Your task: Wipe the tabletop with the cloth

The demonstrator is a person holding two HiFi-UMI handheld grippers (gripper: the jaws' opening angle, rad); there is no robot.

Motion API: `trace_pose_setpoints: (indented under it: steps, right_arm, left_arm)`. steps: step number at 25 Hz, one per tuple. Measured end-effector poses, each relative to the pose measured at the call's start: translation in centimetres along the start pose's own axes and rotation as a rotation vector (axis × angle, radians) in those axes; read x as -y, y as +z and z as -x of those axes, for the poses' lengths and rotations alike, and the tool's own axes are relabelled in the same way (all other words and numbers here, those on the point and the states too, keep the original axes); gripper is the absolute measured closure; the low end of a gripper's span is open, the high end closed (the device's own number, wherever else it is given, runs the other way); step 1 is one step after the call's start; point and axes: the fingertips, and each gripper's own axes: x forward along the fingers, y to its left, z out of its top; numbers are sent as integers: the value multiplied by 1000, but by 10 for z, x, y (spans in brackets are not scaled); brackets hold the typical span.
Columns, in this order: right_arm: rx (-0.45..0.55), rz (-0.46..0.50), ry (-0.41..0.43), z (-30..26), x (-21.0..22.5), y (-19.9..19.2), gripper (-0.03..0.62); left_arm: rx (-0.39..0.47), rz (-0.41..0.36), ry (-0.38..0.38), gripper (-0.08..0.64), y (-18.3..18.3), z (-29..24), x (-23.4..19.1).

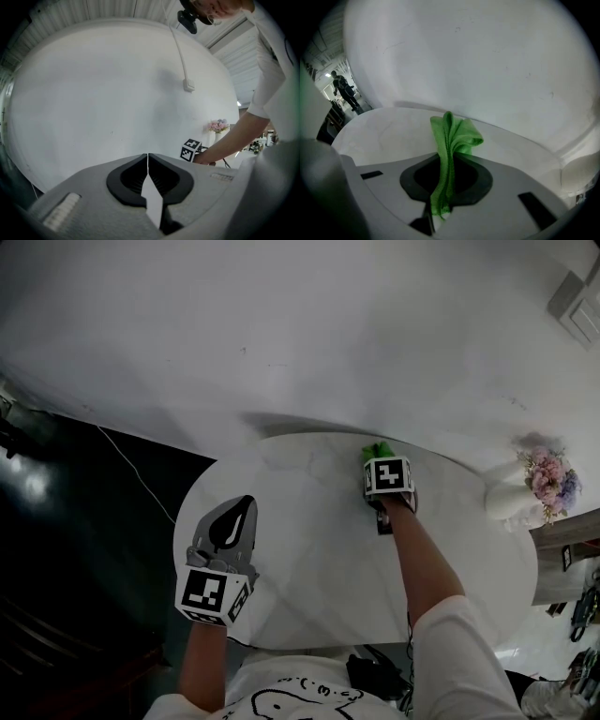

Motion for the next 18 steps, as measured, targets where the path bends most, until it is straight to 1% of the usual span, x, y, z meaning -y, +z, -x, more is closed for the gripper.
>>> trace_pose_setpoints:
  steps: [5, 11, 15, 18]
  right_arm:
    - [-12, 7, 8, -3, -24, 5, 549]
    - [-14, 11, -5, -6, -36, 14, 549]
    - [-12, 8, 7, -8, -49, 19, 549]
    - [-16, 22, 16, -9, -61, 22, 549]
  left_arm:
    - [-1, 18, 18, 538, -5, 12, -16]
    - [-4, 47, 28, 538, -12, 18, -32]
    - [0, 62, 38, 538, -14, 20, -43]
    - [5, 74, 50, 539, -15, 23, -50]
